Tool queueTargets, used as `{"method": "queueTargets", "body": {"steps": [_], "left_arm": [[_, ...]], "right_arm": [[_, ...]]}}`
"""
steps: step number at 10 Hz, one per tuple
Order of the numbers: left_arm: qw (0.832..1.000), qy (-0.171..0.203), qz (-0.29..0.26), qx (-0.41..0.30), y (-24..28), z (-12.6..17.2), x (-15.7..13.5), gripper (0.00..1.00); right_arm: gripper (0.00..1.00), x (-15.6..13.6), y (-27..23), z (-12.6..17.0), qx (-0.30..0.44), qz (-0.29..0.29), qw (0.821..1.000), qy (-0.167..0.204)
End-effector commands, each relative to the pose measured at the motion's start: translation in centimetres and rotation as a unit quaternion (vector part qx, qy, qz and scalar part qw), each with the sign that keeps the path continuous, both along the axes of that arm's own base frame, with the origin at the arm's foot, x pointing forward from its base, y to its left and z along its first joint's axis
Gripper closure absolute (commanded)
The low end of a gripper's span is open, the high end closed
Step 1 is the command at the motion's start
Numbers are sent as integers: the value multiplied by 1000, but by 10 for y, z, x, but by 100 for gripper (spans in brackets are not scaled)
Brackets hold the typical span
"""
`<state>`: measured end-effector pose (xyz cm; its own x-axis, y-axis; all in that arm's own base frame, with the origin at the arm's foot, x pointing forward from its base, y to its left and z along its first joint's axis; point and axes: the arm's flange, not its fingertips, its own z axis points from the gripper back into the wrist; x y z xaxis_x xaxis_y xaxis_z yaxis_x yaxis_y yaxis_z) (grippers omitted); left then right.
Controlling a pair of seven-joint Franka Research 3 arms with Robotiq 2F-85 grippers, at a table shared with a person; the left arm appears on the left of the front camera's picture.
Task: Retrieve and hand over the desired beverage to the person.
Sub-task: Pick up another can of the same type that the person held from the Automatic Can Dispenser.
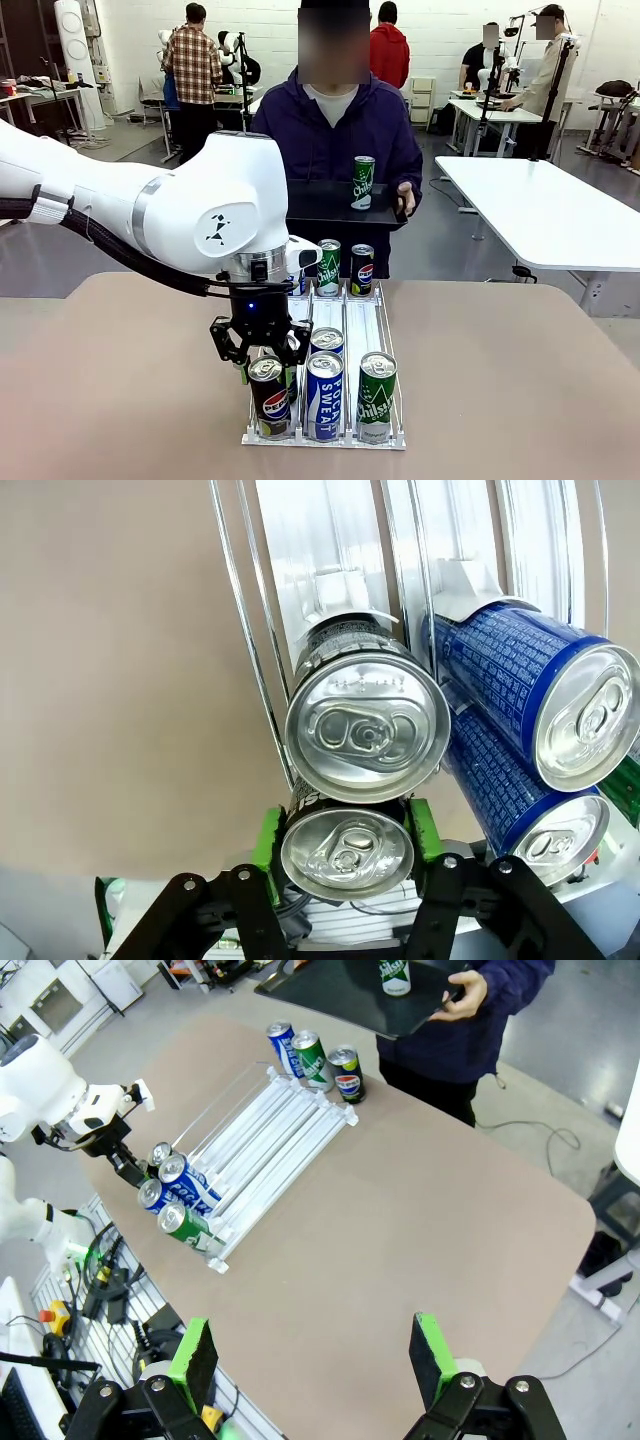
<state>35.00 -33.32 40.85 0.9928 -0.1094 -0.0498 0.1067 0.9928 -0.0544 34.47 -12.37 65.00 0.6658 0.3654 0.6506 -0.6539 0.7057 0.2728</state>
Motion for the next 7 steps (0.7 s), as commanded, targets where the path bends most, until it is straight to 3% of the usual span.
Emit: {"method": "queueTargets", "body": {"steps": [1,2,5,7], "left_arm": [[1000,15,-4,1,9,4,-1,100],[1000,-2,-7,6,10,19,-3,100],[998,-60,-33,-14,15,126,-33,100],[997,-71,-34,-1,16,183,-41,100]], "right_arm": [[0,1,-1,-1,8,6,1000,-4],[0,1,-1,-1,8,6,1000,-4],[0,1,-1,-1,8,6,1000,-4],[0,1,-1,-1,8,6,1000,-4]]}}
